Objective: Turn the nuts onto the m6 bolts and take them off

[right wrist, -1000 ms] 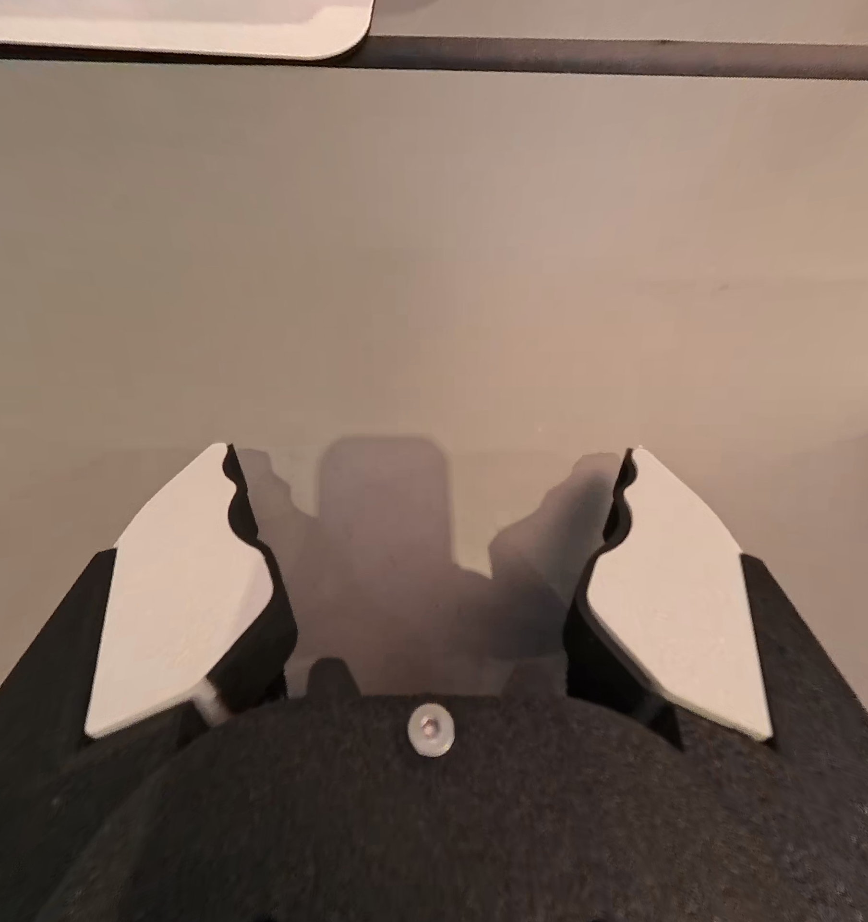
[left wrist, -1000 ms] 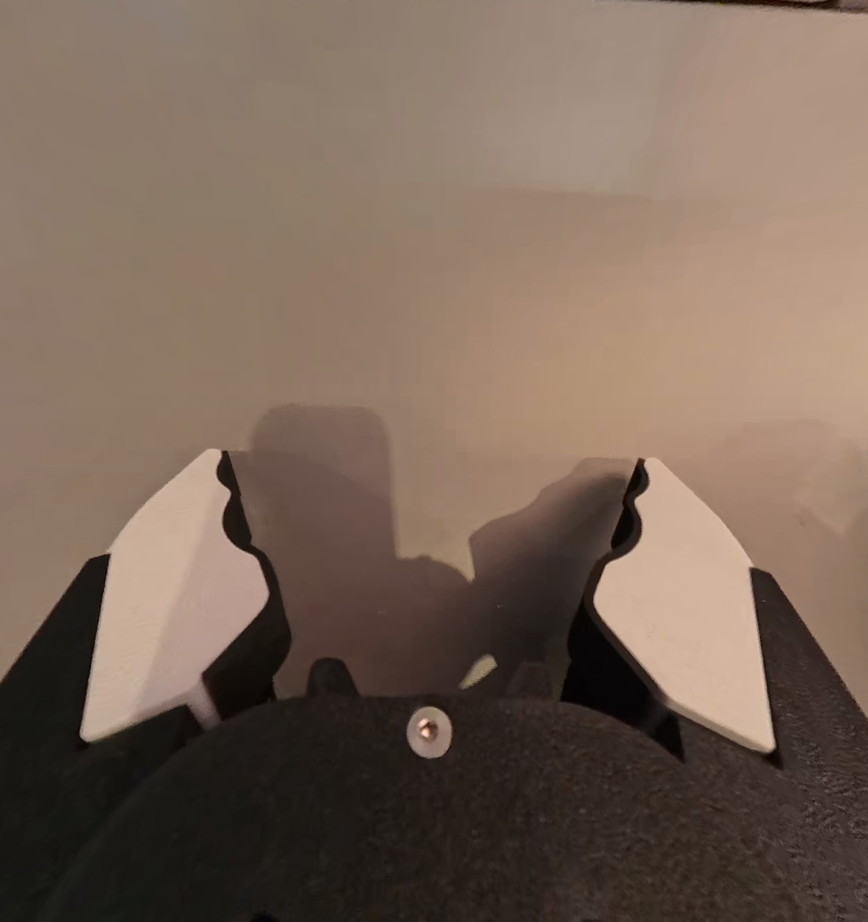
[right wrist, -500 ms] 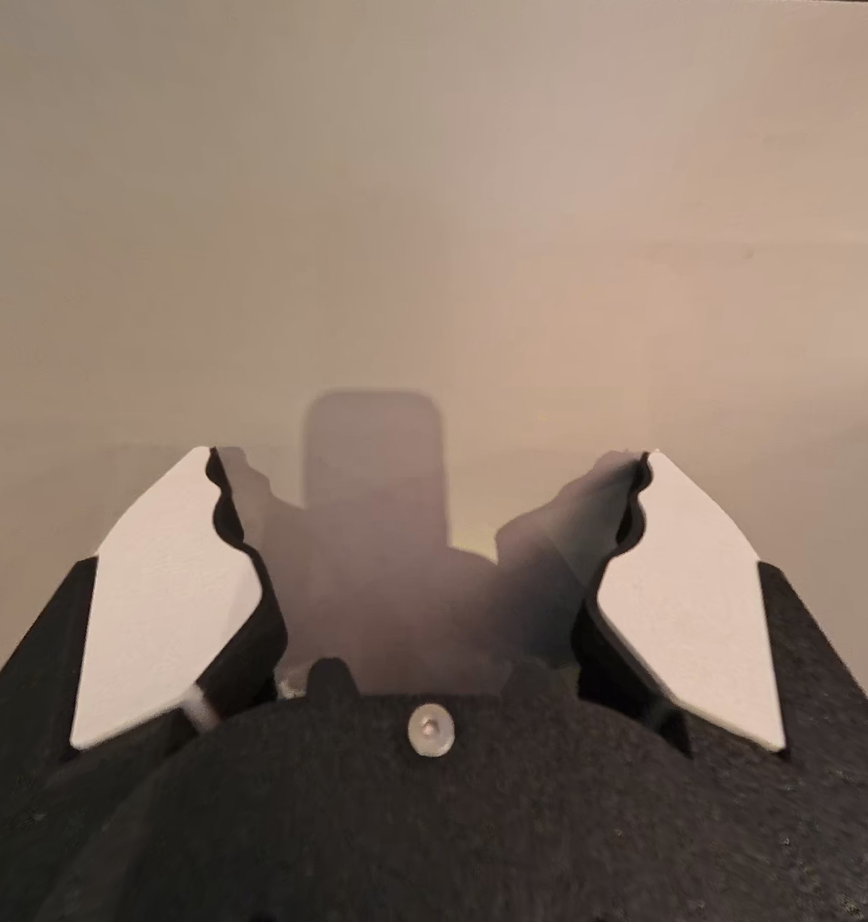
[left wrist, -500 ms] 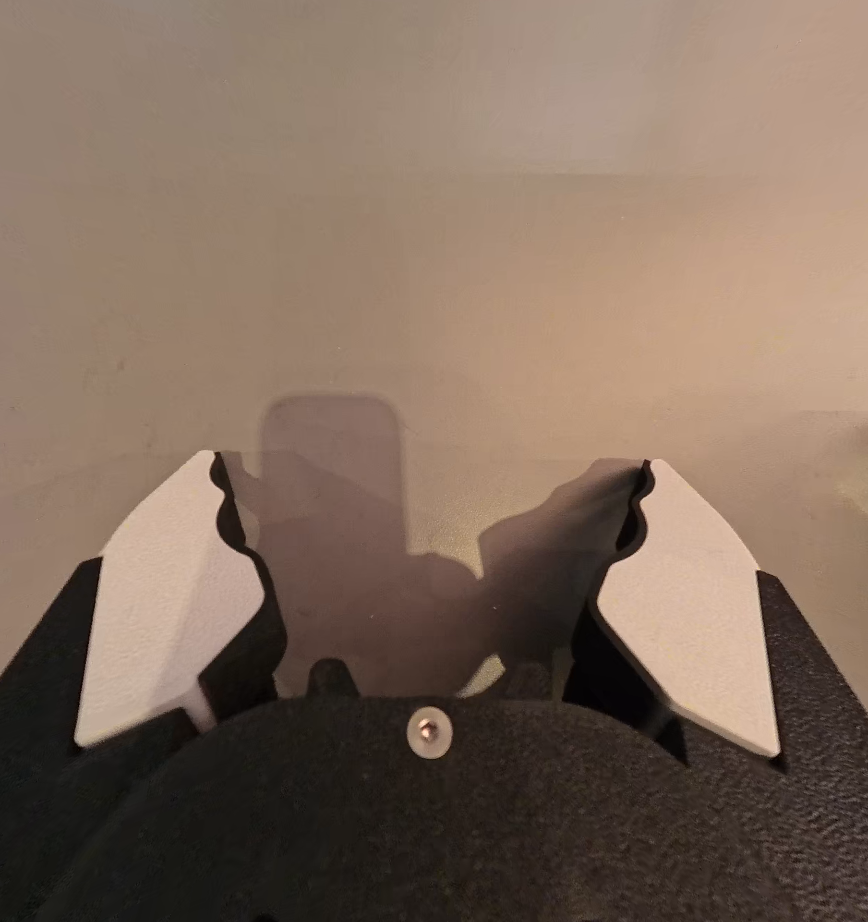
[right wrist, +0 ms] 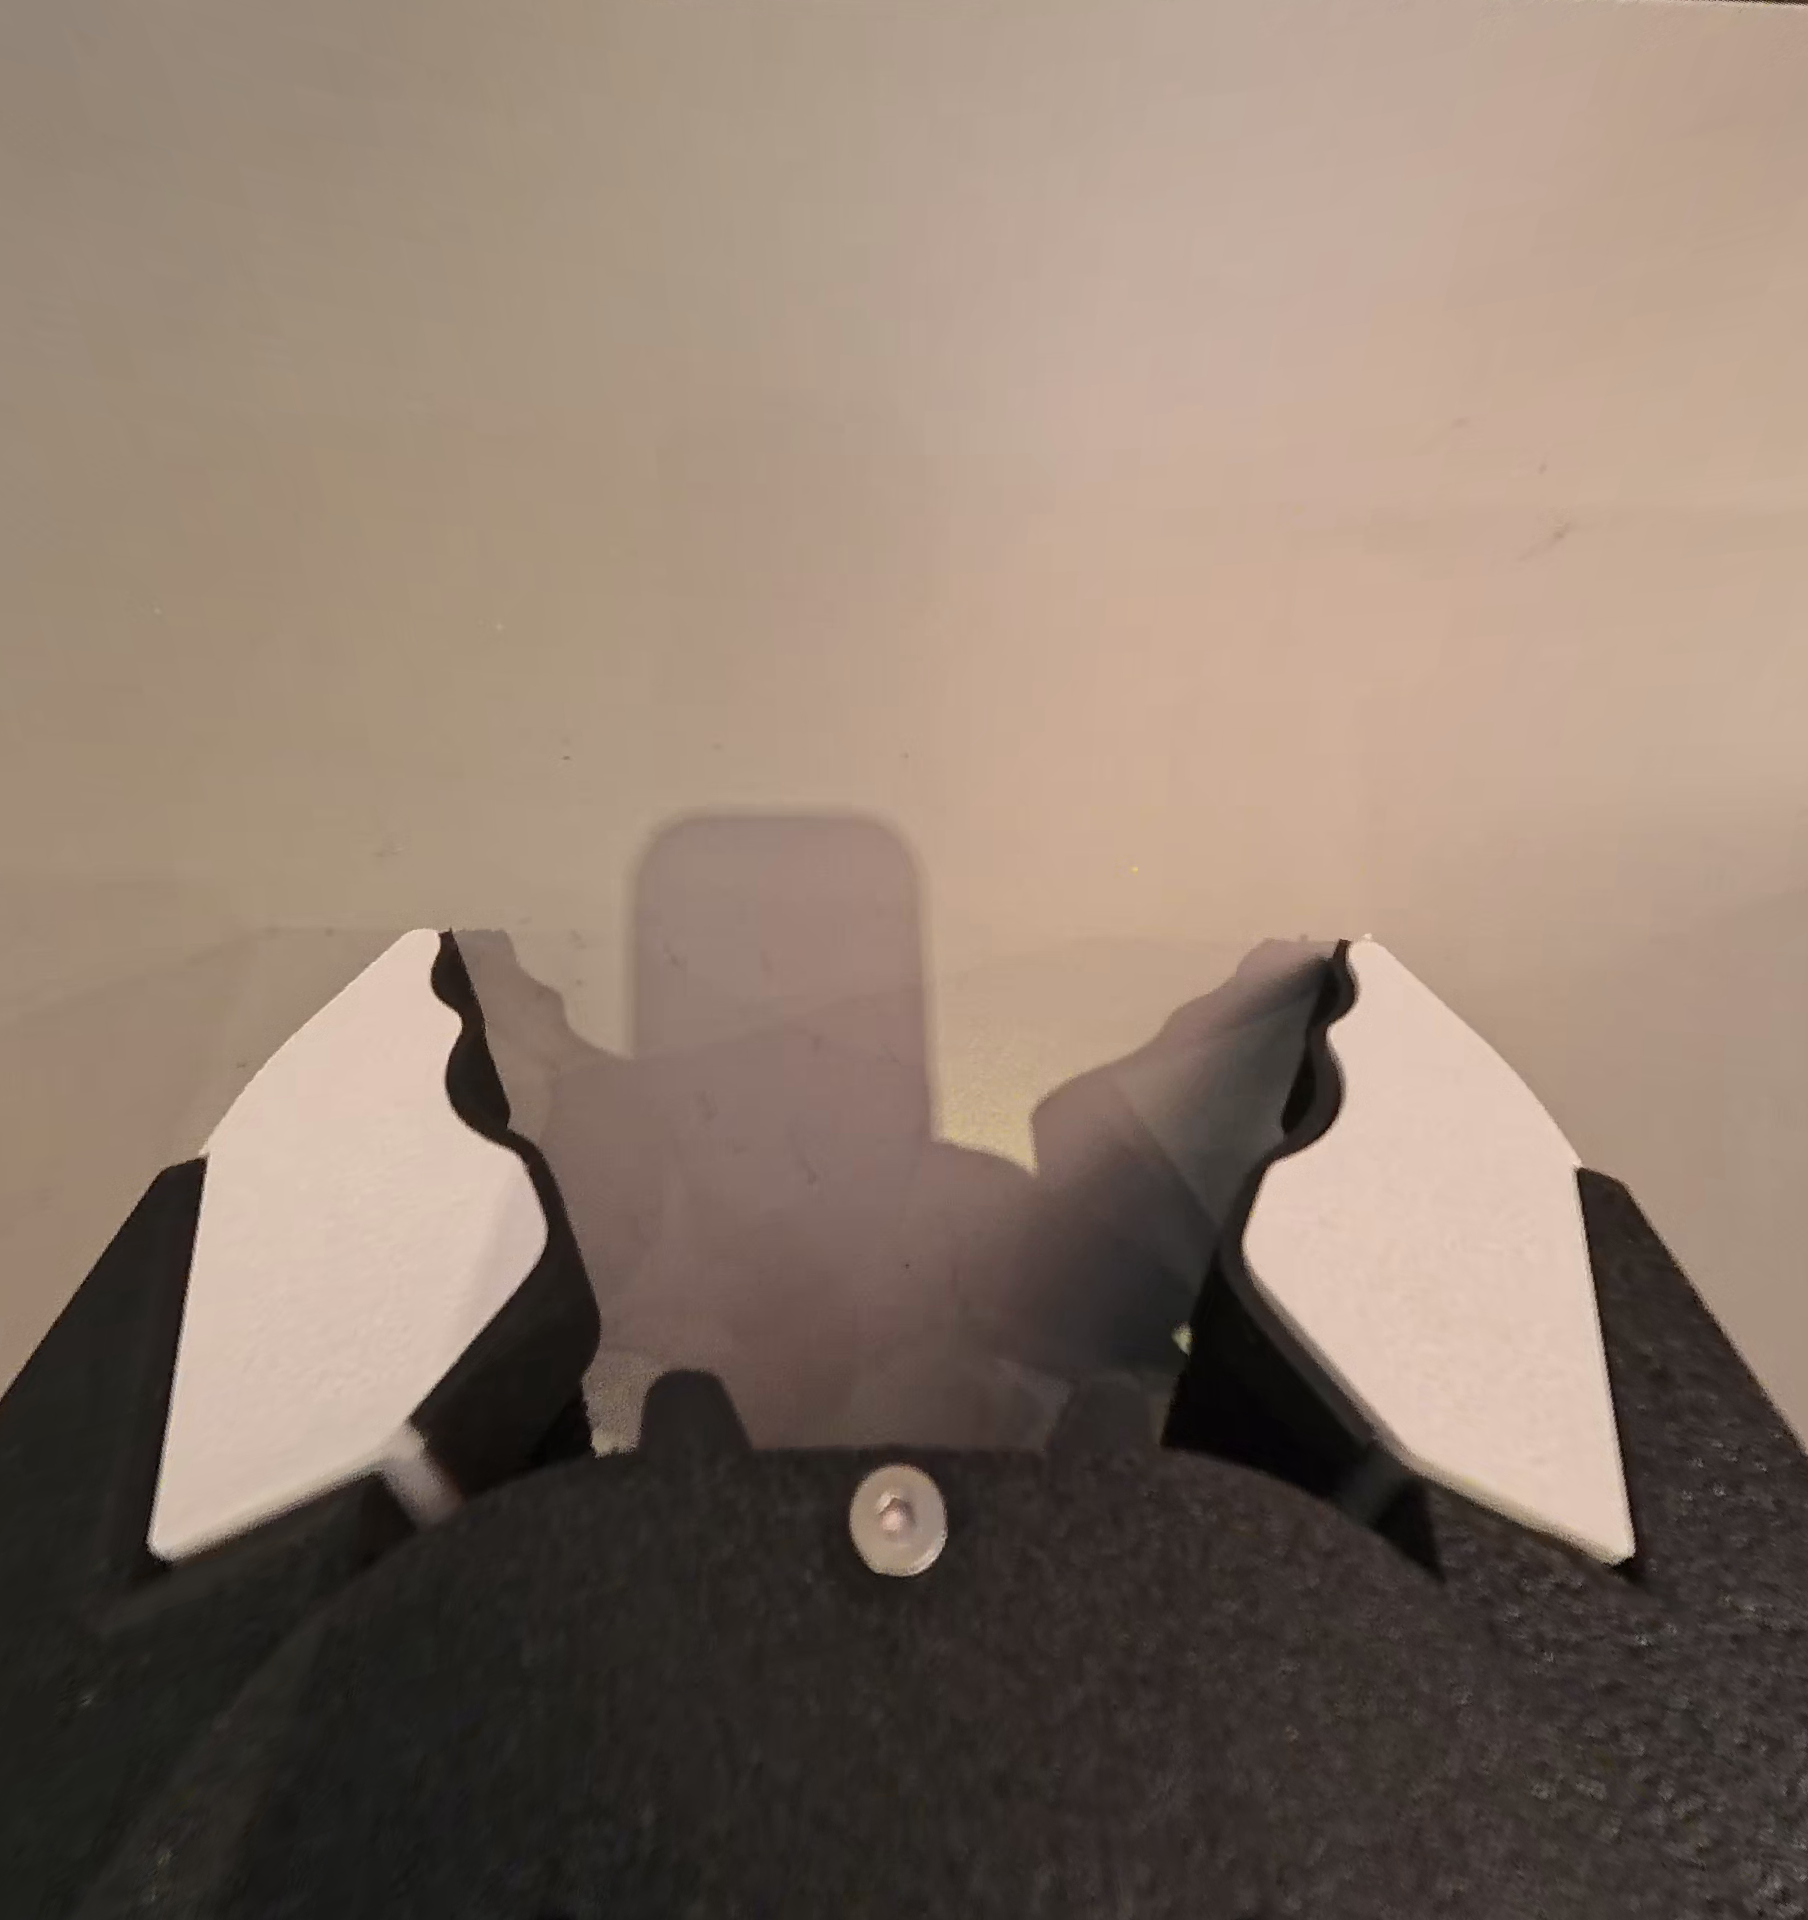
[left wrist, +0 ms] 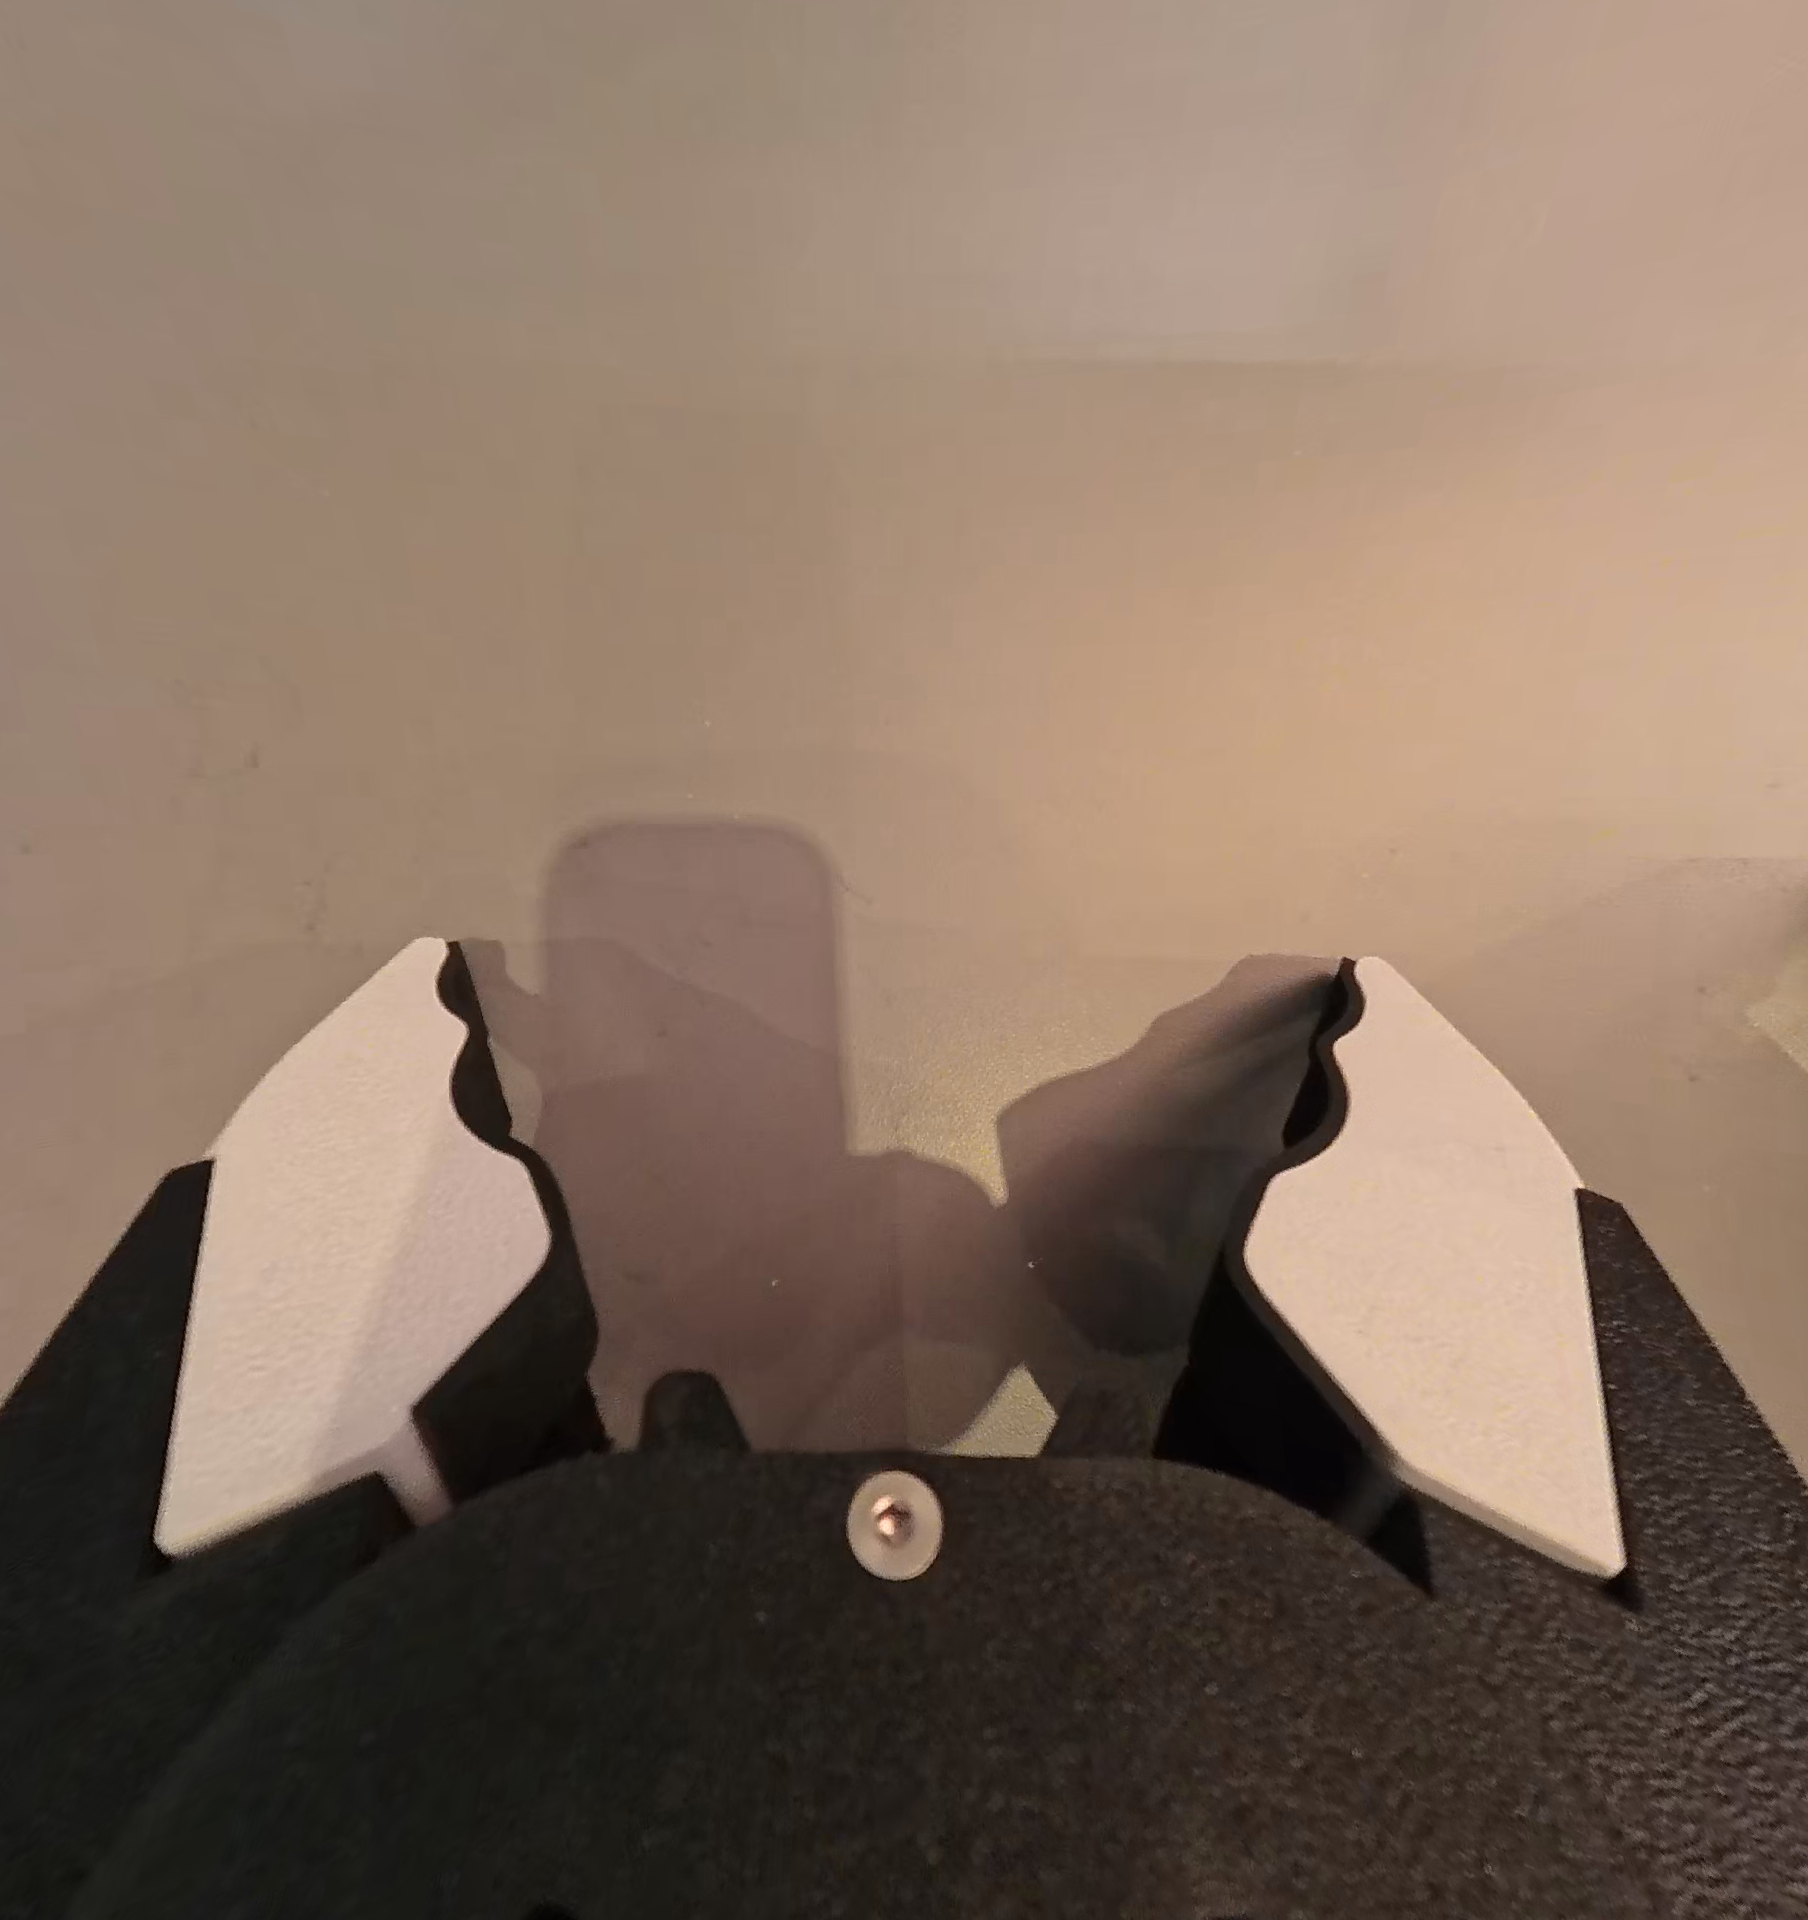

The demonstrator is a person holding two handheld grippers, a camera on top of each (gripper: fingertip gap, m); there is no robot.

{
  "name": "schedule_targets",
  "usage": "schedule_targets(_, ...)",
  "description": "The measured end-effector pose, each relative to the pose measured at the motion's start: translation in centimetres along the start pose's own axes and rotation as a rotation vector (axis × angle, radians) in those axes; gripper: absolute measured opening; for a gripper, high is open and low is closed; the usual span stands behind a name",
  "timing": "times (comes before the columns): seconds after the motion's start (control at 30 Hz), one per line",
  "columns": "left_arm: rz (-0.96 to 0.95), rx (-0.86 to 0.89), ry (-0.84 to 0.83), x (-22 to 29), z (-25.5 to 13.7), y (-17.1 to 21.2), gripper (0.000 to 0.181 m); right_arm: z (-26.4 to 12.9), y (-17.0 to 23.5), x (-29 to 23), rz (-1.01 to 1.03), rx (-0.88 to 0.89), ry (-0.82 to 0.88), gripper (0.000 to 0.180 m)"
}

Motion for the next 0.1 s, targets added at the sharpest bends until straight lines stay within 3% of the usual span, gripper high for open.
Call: schedule_targets(0.1, 0.0, 0.0, 0.0, 0.0, 0.01, 0.01, 0.145, 0.0, 0.0, -0.01, 0.0, -0.001, 0.0, 0.144)
Point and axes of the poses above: each gripper's, where its closed fingertips meet, z out along the fingers, y out of its underside, x = y × z across the jaws, the point moved 5 cm from there along -z, back along the fingers, and after that the axes turned 8 degrees about -y, right-handed, at the moved point
